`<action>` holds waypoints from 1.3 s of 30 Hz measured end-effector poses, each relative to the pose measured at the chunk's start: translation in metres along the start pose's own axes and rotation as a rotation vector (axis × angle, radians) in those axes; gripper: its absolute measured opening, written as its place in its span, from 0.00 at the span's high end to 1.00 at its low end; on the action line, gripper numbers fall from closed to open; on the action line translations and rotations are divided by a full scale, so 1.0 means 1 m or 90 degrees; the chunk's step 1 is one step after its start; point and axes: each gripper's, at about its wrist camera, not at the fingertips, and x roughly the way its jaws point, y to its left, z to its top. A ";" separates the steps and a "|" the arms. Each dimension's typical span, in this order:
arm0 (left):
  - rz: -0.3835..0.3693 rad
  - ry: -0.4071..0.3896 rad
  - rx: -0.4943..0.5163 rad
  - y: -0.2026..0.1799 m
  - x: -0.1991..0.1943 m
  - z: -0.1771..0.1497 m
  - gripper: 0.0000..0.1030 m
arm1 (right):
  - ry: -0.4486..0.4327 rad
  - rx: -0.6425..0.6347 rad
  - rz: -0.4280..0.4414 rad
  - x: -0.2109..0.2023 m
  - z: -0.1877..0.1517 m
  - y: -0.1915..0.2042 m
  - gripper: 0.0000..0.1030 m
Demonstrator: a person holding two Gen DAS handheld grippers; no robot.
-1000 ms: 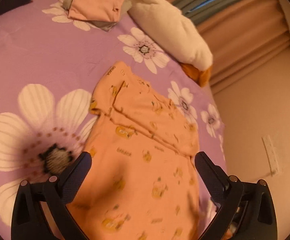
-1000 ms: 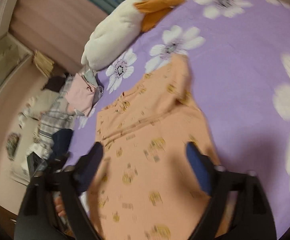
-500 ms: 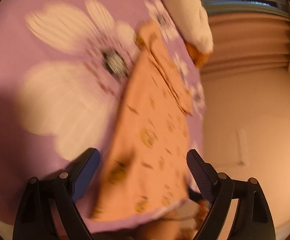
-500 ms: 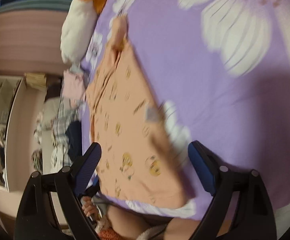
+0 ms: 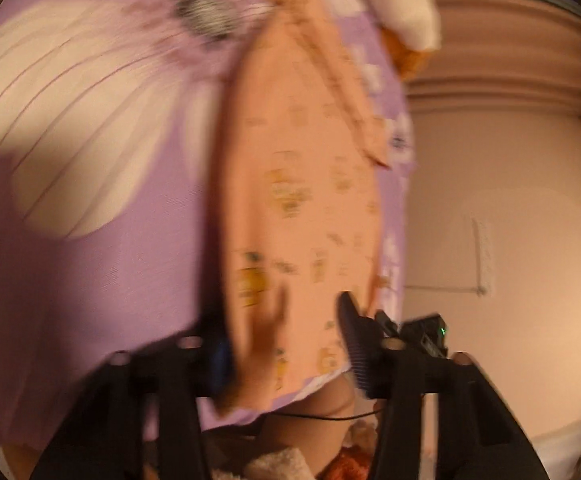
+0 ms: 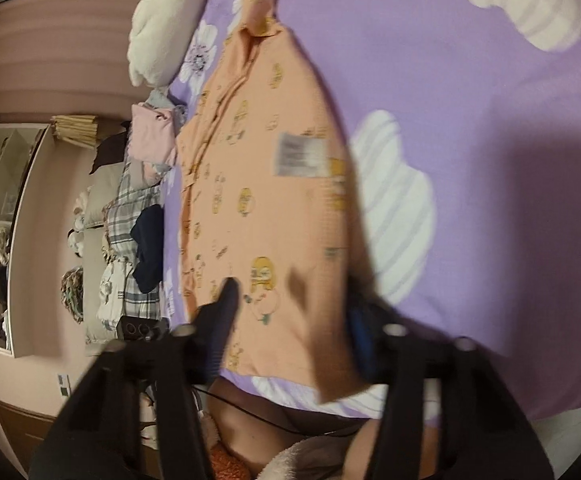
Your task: Fold small clothes
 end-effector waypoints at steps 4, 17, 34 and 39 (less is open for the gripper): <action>0.017 -0.011 0.005 0.003 -0.005 -0.006 0.73 | -0.007 0.010 0.008 -0.012 -0.007 -0.015 0.81; 0.163 -0.146 0.049 -0.013 -0.027 -0.012 0.96 | -0.091 -0.018 -0.009 -0.021 -0.008 -0.008 0.90; -0.009 -0.296 0.139 -0.099 -0.071 0.047 0.97 | -0.232 -0.075 0.182 -0.067 0.046 0.053 0.93; 0.021 -0.346 0.153 -0.142 -0.074 0.116 0.97 | -0.251 -0.104 0.183 -0.070 0.115 0.100 0.93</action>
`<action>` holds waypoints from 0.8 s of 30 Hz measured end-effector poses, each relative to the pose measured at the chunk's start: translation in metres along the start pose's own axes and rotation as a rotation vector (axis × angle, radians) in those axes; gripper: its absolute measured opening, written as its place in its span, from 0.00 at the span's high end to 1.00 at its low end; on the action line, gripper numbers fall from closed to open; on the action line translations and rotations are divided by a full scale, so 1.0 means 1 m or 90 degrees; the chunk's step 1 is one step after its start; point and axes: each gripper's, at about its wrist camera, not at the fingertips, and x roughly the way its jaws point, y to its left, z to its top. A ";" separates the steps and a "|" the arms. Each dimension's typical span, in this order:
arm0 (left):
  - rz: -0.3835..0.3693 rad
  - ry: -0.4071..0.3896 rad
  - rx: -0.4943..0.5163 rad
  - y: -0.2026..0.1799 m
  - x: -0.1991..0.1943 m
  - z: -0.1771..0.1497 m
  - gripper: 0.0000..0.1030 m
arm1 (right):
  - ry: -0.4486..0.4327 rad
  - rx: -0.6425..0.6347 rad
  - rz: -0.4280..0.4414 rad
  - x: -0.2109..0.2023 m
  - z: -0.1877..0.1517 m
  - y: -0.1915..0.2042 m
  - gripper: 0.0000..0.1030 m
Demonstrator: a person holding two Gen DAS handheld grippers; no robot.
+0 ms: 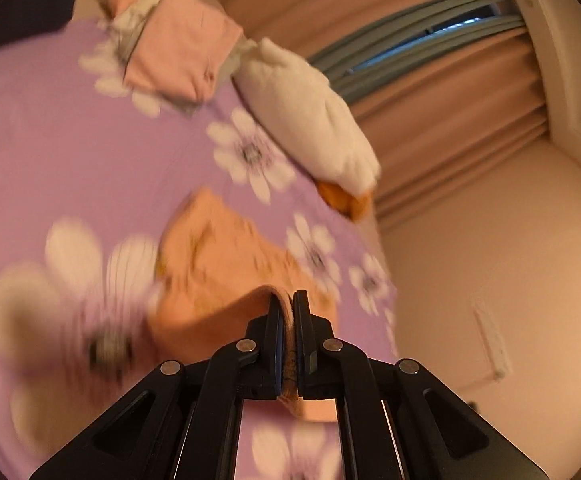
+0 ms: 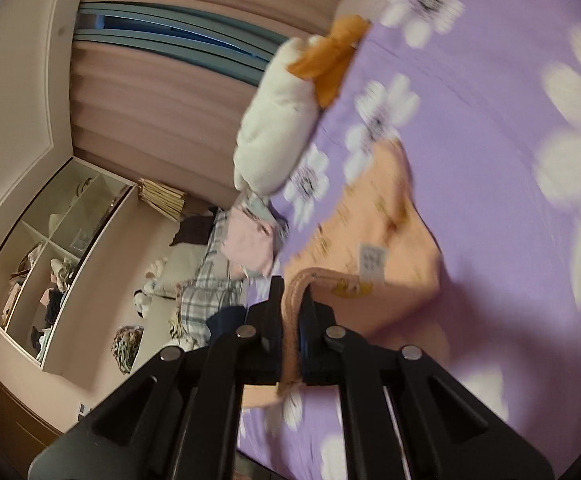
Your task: Fold small clothes
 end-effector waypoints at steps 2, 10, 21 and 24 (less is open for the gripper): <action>-0.013 -0.016 0.002 -0.003 0.035 0.031 0.97 | 0.007 -0.007 -0.014 0.027 0.030 0.003 0.93; 0.146 0.050 -0.090 0.081 0.174 0.055 0.97 | 0.061 0.044 -0.204 0.155 0.099 -0.071 0.93; 0.234 0.069 -0.056 0.098 0.127 0.060 0.94 | 0.036 0.022 -0.363 0.127 0.104 -0.097 0.85; 0.260 0.026 0.104 0.049 0.099 0.054 0.94 | 0.013 -0.096 -0.391 0.110 0.106 -0.055 0.85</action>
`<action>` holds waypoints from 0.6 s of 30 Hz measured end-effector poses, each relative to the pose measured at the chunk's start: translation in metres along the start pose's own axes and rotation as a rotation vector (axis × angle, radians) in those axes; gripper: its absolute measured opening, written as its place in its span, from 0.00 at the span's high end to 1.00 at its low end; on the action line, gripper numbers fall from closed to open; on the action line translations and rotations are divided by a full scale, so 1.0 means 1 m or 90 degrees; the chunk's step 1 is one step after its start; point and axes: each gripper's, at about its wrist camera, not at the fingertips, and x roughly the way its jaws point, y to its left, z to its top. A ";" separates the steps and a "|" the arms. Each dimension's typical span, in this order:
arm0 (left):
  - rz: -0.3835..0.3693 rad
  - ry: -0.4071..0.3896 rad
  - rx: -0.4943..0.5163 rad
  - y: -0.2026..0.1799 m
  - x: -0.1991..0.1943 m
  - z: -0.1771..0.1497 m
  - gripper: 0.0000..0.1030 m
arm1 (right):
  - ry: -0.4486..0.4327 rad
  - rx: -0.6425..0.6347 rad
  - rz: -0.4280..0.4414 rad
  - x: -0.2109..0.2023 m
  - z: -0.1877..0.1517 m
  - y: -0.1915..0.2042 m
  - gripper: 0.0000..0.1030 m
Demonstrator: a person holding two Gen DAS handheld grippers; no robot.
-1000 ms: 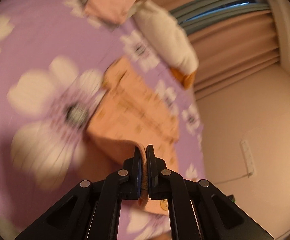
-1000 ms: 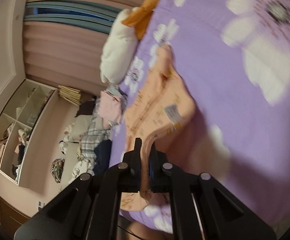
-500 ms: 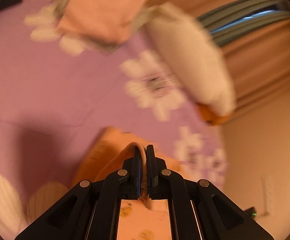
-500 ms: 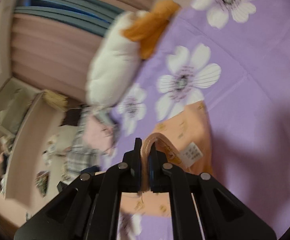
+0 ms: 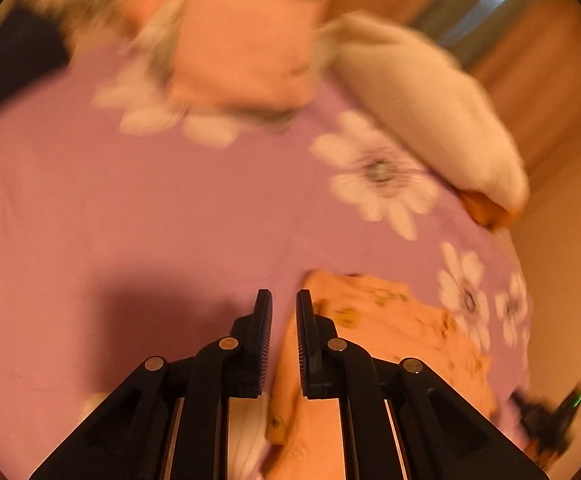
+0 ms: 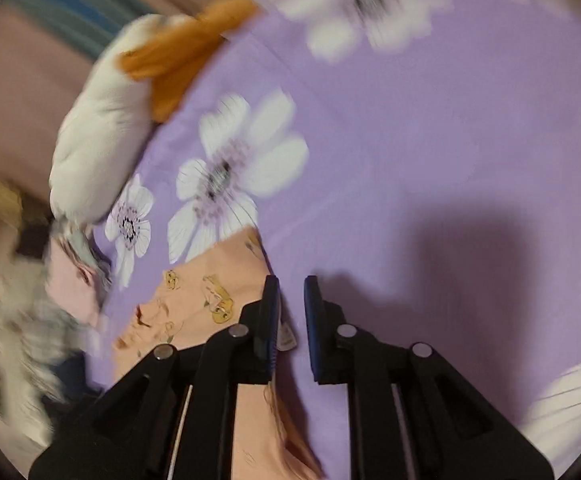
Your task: Fold small clothes
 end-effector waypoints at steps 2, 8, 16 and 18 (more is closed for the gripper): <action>-0.021 0.011 0.033 -0.017 -0.013 -0.008 0.94 | 0.010 -0.034 0.014 -0.014 -0.002 0.014 0.86; -0.015 0.207 0.069 -0.048 0.052 -0.061 0.94 | 0.134 -0.127 0.035 0.016 -0.051 0.050 0.88; -0.051 0.132 -0.075 -0.055 0.091 -0.008 0.94 | 0.075 -0.096 -0.006 0.081 -0.026 0.085 0.90; -0.096 0.077 -0.107 -0.051 0.074 0.008 0.94 | 0.004 -0.014 0.070 0.058 -0.007 0.079 0.86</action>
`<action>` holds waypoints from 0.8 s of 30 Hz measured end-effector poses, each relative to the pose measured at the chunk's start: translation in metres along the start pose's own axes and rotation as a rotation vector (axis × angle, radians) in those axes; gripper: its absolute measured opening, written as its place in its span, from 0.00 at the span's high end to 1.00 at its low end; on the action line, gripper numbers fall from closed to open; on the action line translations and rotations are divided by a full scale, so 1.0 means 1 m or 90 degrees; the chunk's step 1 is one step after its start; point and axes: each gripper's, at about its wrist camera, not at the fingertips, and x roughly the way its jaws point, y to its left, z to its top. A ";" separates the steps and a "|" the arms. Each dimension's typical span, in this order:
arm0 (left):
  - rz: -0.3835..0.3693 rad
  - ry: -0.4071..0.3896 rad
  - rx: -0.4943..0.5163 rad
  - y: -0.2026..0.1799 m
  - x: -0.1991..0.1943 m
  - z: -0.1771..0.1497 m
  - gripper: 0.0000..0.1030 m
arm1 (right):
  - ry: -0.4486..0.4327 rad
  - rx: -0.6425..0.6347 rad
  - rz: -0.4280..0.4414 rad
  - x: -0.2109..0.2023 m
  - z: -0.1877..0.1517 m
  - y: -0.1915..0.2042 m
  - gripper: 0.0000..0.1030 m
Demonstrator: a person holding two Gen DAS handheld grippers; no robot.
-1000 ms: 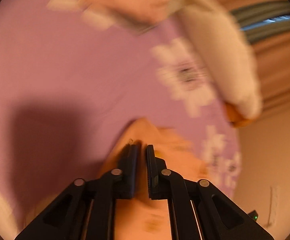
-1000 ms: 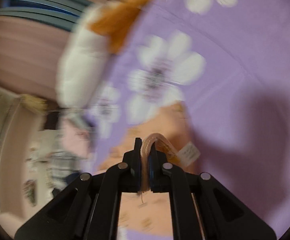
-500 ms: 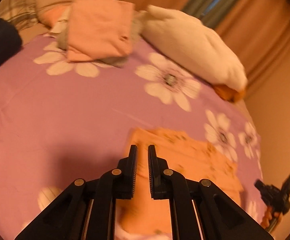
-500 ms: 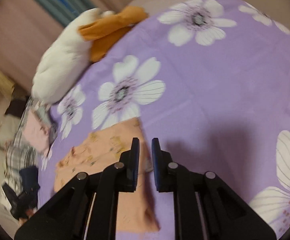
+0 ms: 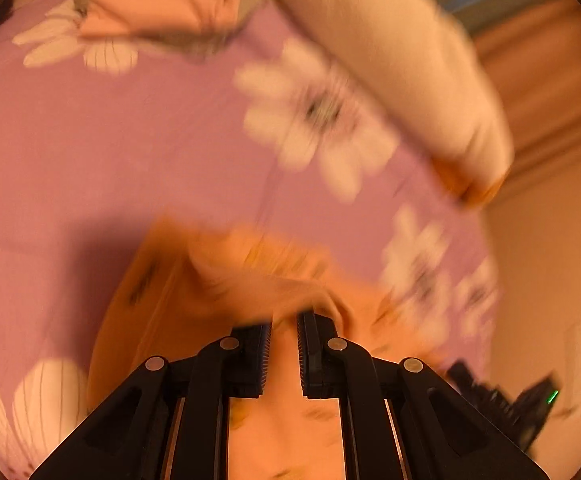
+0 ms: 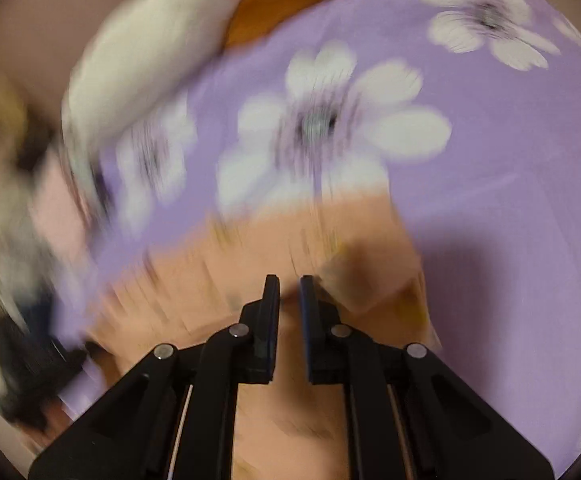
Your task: Fold small clothes
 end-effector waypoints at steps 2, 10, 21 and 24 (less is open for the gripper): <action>-0.010 -0.055 0.020 0.002 -0.022 0.002 0.94 | -0.025 -0.024 0.032 -0.021 0.004 0.006 0.87; -0.061 0.008 -0.065 0.044 -0.045 -0.040 0.35 | 0.139 -0.083 -0.064 -0.025 -0.029 -0.004 0.77; -0.142 -0.020 -0.139 0.091 -0.048 -0.098 0.35 | -0.039 -0.006 -0.039 0.011 0.028 0.018 0.77; -0.112 -0.028 -0.137 0.090 -0.056 -0.095 0.35 | 0.002 0.010 0.027 0.007 0.012 0.017 0.76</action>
